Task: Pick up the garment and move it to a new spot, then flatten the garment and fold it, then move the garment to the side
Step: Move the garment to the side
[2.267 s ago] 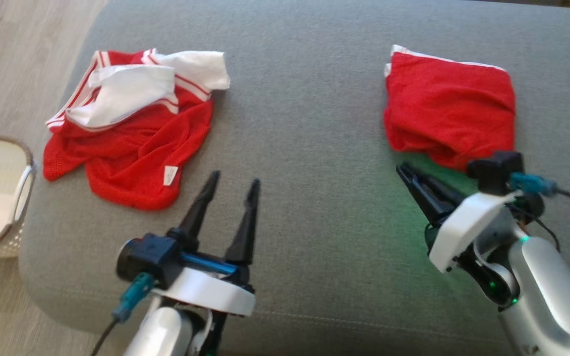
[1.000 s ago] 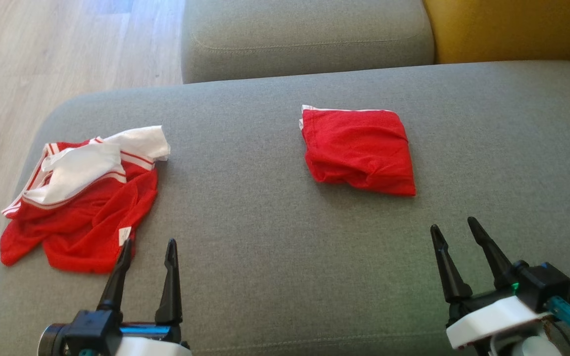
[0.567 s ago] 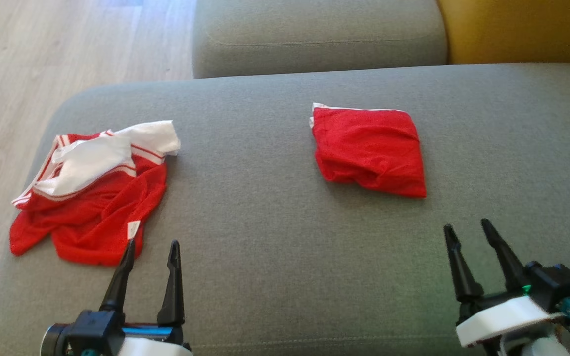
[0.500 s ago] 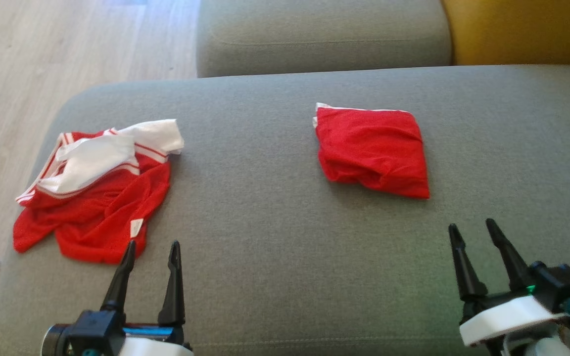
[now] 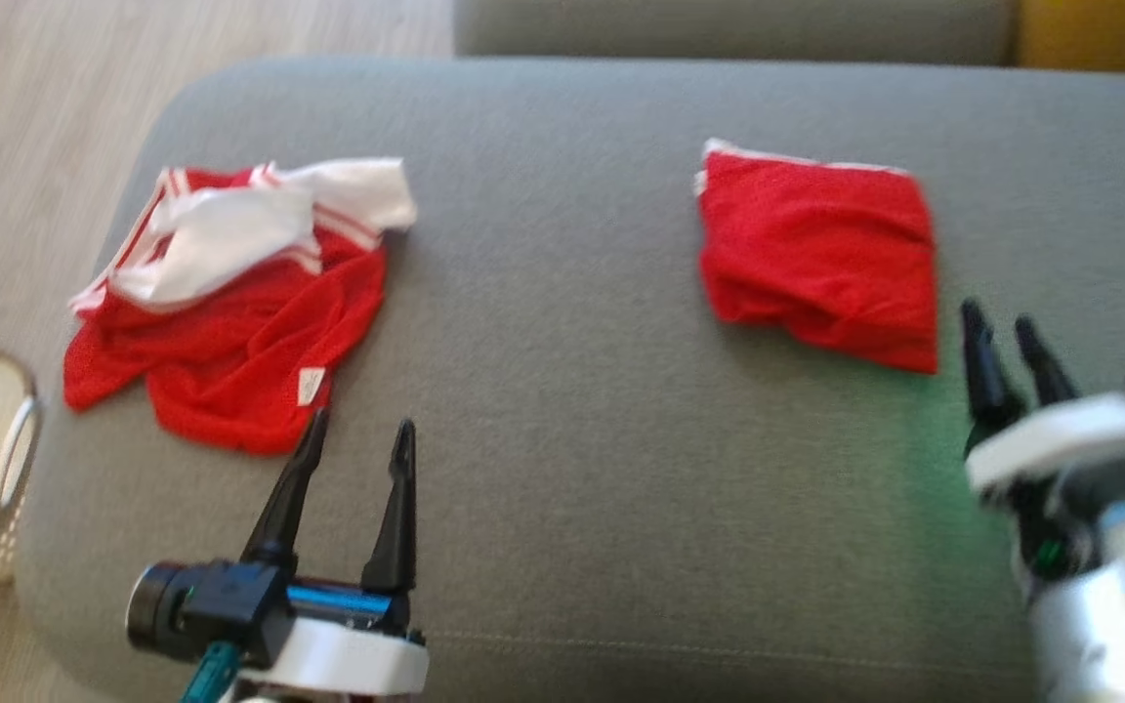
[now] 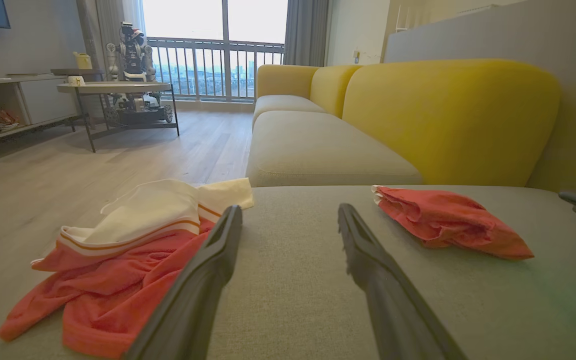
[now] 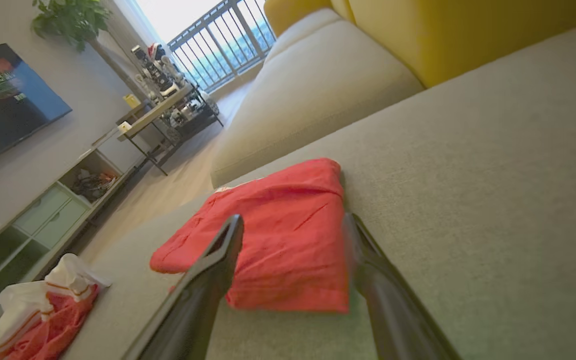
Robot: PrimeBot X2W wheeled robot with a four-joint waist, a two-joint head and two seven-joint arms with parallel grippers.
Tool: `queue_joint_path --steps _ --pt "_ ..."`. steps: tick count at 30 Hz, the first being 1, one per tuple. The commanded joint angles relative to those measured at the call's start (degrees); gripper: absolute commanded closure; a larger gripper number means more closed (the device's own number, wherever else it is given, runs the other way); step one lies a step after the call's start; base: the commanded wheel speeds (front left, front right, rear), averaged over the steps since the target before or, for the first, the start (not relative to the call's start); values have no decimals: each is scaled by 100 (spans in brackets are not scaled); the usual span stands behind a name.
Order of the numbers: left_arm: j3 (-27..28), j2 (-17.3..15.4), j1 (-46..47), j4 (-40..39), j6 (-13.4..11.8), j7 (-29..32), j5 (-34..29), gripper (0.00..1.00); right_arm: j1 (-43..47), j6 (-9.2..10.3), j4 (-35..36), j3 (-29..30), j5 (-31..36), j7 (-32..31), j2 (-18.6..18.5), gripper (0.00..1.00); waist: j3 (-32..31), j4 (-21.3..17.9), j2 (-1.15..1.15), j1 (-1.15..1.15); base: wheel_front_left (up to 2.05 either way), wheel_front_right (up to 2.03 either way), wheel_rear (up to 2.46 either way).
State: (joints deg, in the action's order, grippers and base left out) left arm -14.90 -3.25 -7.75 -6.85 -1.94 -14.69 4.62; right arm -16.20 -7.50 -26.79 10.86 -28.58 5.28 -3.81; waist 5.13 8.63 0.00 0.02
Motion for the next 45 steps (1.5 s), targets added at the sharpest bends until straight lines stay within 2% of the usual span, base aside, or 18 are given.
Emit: queue_joint_path --steps 1,5,10,19,20,21,22,23,28,34,40,45 --pt "110 36 313 -197 23 -30 -40 0 -481 1 -100 -32 -263 -326 -198 0 301 247 0 -2 0 0 0" --pt "-31 36 503 -161 25 -30 28 0 -1150 1 -812 316 -879 -1111 -425 0 551 432 0 -2 0 0 0" --pt "-191 36 658 -130 -34 -30 111 0 -1734 1 -1532 567 -1176 -1652 -651 0 793 566 0 -2 0 0 0" --pt "-337 37 961 -70 26 -30 80 0 -2356 1 -2203 453 -1127 -1634 -852 2 1136 630 0 -2 0 0 0" --pt "-339 37 994 -71 30 -30 80 0 -2413 1 -2285 433 -1108 -1642 -874 21 1163 633 0 -2 0 0 0" --pt "-339 37 1026 -70 31 -30 78 0 -2458 1 -2356 398 -1080 -1646 -892 69 1183 634 0 -2 0 0 0" --pt "-339 37 1026 -70 31 -30 78 0 -2458 1 -2356 398 -1080 -1646 -892 69 1183 634 0 -2 0 0 0" --pt "-339 37 1052 -67 32 -30 71 0 -2492 1 -2414 357 -1061 -1653 -905 100 1195 634 0 -2 0 0 0" --pt "-261 37 1095 -52 20 -30 43 0 -2554 1 -2434 136 -1164 -1707 -870 100 1180 506 0 -2 0 0 0" --pt "-167 37 1048 -66 51 -30 -2 0 -2419 1 -2070 -337 -1248 -1743 -1016 100 1080 100 0 -2 0 0 0" --pt "-76 36 1096 -125 125 -30 -109 0 -2201 1 -1326 -973 -1109 -1797 -1534 100 1168 -440 0 -2 0 0 0" --pt "0 26 1189 -156 222 -30 -205 0 -2103 1 -825 -1134 -1172 -1808 -1945 100 1305 -835 0 -2 0 0 0"
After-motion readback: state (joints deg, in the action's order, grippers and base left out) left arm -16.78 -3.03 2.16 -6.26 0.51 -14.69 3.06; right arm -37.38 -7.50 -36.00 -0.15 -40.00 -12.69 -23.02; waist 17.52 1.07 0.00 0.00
